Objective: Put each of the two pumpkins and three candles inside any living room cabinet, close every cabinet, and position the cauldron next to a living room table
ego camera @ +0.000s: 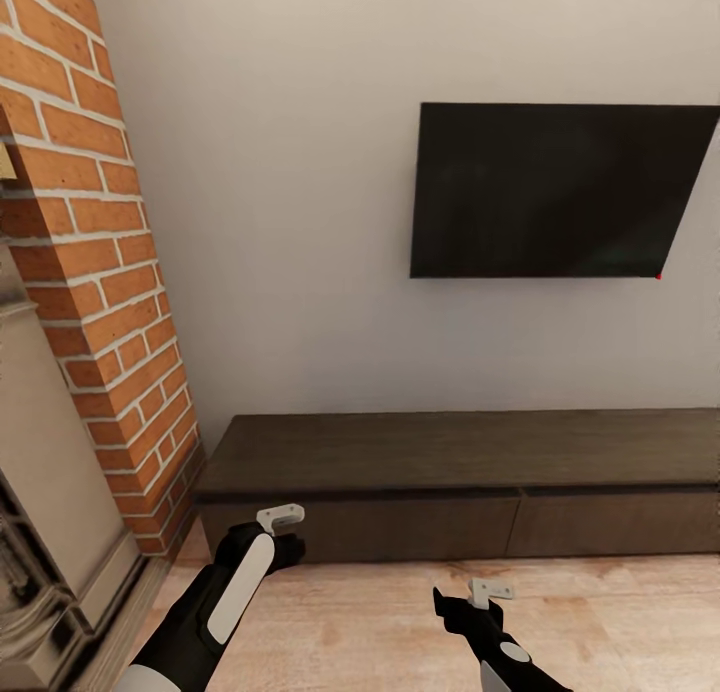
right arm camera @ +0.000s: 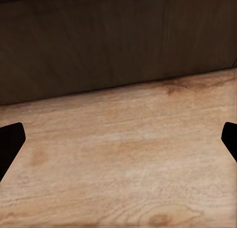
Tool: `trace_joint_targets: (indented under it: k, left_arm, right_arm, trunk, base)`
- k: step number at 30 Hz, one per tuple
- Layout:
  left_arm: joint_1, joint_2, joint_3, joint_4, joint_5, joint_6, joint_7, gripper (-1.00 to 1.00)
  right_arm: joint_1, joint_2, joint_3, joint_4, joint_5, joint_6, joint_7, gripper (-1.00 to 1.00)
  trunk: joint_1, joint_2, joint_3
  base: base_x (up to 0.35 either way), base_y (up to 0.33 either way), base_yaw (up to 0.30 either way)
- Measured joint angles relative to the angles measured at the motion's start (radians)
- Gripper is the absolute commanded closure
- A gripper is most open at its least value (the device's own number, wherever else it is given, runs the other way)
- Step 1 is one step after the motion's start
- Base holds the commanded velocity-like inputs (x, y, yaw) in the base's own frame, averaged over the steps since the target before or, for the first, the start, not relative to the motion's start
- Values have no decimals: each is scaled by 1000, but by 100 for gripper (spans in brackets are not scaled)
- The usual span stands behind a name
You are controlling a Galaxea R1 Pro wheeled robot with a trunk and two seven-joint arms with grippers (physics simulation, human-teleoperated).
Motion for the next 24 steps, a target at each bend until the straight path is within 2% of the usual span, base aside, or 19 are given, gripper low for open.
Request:
trace_joint_targets:
  k: [24]
  left_arm:
    - [0,0,-1,0,2,0,1,-100]
  right_arm:
    - [0,0,0,0,0,-2,2,-100]
  trunk:
    - [-92,168,75]
  base:
    - [-1,0,0]
